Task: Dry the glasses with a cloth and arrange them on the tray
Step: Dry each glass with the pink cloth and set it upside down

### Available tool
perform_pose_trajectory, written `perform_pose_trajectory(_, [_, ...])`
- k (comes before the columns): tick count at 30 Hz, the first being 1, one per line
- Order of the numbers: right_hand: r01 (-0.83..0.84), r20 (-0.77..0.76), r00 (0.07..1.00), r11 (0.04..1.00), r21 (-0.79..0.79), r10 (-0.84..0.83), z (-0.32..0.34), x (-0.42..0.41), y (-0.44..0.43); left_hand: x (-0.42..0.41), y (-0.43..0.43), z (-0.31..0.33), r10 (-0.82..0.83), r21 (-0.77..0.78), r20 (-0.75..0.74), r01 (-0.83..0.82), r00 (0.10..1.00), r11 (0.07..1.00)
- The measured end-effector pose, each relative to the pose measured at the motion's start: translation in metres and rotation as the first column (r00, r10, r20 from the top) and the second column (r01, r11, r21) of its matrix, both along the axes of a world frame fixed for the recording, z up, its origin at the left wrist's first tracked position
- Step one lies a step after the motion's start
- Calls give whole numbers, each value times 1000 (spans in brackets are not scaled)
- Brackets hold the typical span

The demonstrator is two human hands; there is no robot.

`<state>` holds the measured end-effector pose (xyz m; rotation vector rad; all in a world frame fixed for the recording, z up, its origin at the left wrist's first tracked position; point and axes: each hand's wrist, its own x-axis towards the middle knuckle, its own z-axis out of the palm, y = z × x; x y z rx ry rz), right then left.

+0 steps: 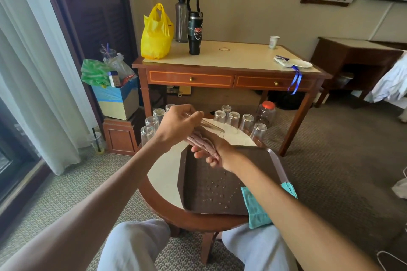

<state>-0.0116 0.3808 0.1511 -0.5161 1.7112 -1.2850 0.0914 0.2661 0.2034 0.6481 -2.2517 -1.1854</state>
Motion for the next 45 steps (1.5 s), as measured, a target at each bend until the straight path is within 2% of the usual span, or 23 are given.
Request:
perform_pose_trajectory(2, [-118,296,949,993,27,105,-1,0,7,0,0,-8,-22,-81,-62,17,998,997])
perform_pose_trajectory(4, [-112,289,951,994,-1,108,0,0,9,0,-2,-17,-65,-68,-101,58,993,996])
perform_pose_trajectory(6, [10,-64,998,1000,-5,-10,4,-1,7,0,-6,-22,-106,137,-129,124,986,983])
perform_pose_trajectory(7, [75,-328,941,997,-32,-82,8,0,7,0,-8,-23,-122,302,-141,160,982,940])
perform_pose_trajectory(8, [107,-594,793,991,-80,-134,10,0,8,0,-8,-23,-133,478,-143,187,981,858])
perform_pose_trajectory(9, [107,-819,550,986,-128,-166,12,0,10,1,-8,-22,-134,626,-120,180,984,758])
perform_pose_trajectory(11, [24,-978,54,980,-200,-201,15,-4,15,3,-7,-21,-149,787,-27,113,989,606])
perform_pose_trajectory(12, [-22,-972,-105,978,-209,-210,16,-6,16,4,-6,-21,-166,818,8,89,986,569])
perform_pose_trajectory(14, [-83,-940,-236,969,-232,-245,18,-11,16,5,-3,-19,-178,841,38,65,983,537])
perform_pose_trajectory(17, [8,-959,-117,965,-261,-259,10,-18,12,3,5,-12,-91,776,49,19,995,631])
perform_pose_trajectory(18, [88,-973,4,970,-228,-229,-2,-25,6,1,7,-8,-53,733,39,8,998,680])
perform_pose_trajectory(20, [169,-911,397,985,-46,-110,-14,-29,-2,-1,10,-3,-11,584,9,4,1000,812])
perform_pose_trajectory(22, [25,-673,740,1000,1,-17,-14,-25,-5,-3,9,-2,14,332,-17,-8,1000,943])
perform_pose_trajectory(25, [-77,-185,980,997,-17,73,4,-12,4,-4,9,-7,10,139,-108,5,994,990])
perform_pose_trajectory(28, [-135,31,990,991,-26,135,14,-6,14,-3,7,-14,-45,142,-160,68,986,988])
perform_pose_trajectory(30, [-54,-255,966,997,-55,38,13,-14,13,-5,4,-15,-101,414,-170,164,980,895])
perform_pose_trajectory(31, [-18,-487,874,999,-49,-8,13,-19,13,-6,3,-13,-120,583,-166,196,979,788])
perform_pose_trajectory(33, [22,-902,424,997,-77,-79,13,-25,14,-6,-1,-12,-114,803,-122,166,986,572])
perform_pose_trajectory(35, [-51,-988,-43,988,-146,-149,16,-23,20,-5,-3,-16,-103,874,-56,99,993,476])
perform_pose_trajectory(38, [-110,-938,-270,975,-195,-218,24,-21,23,-6,3,-21,-122,855,29,39,992,517])
perform_pose_trajectory(41, [0,-989,-77,992,-127,-126,1,-34,15,-8,10,-19,-72,767,82,-16,994,642])
perform_pose_trajectory(44, [130,-962,269,992,-2,-37,-20,-36,10,-9,11,-19,-21,518,28,4,999,855])
perform_pose_trajectory(45, [87,-883,469,996,14,-28,-22,-32,10,-10,11,-20,-7,359,-17,13,1000,933])
